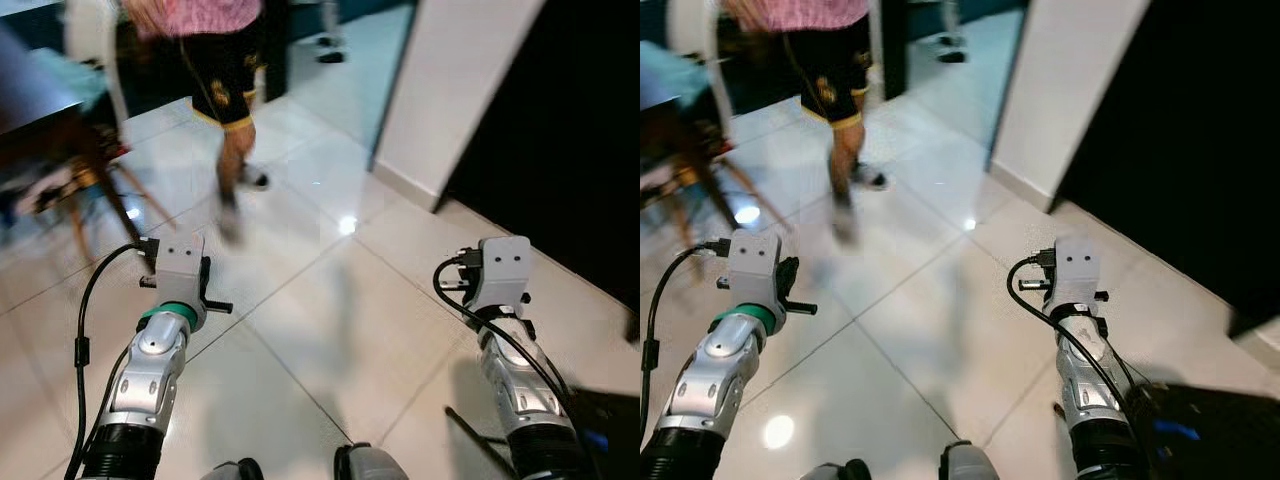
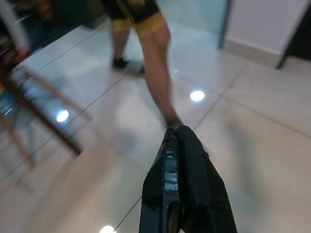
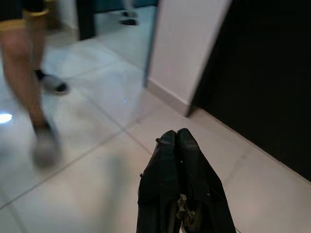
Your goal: Hang hanger
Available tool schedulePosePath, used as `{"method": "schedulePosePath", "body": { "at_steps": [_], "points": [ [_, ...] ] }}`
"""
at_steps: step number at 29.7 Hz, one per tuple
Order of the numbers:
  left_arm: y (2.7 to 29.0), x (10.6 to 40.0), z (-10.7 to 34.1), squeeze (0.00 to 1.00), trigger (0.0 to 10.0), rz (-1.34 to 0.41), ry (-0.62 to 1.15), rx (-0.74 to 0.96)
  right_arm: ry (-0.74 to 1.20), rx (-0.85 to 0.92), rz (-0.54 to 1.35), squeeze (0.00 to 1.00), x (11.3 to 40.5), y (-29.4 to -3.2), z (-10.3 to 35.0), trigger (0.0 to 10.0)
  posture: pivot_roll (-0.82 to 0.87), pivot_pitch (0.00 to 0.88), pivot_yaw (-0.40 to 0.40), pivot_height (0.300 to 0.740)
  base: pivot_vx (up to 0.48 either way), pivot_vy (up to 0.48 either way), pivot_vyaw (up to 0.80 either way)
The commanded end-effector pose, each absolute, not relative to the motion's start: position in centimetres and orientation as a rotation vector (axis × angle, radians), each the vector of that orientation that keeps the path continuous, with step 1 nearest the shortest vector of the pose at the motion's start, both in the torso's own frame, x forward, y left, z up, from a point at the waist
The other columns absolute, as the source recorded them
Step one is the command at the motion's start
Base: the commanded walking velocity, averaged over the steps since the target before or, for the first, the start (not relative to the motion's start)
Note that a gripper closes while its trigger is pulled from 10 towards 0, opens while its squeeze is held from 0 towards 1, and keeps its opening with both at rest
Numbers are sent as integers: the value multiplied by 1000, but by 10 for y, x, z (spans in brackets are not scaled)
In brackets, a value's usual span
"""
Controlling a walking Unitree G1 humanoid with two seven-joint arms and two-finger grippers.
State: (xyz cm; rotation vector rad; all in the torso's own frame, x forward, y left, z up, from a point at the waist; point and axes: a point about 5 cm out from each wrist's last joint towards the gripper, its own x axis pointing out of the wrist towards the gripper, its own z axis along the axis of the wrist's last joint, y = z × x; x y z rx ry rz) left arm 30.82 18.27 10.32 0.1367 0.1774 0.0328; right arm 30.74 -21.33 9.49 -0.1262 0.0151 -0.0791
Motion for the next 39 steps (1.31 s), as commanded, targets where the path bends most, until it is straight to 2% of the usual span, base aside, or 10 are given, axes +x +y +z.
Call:
{"method": "schedulePosePath", "body": {
  "at_steps": [1,24,39],
  "points": [
    [180,307,96,0,10000,27,209,146,32,-121,-90,0,305,-217,92,10000,-60,38,21,740,0,0,-788],
    [185,305,93,0,10000,23,226,169,38,-120,-83,0,304,-216,91,10000,-57,42,20,740,0,0,-787],
    [193,299,87,0,10000,-42,260,196,53,-127,-79,0,303,-217,87,10000,-51,30,25,740,0,0,-785]
  ]
}}
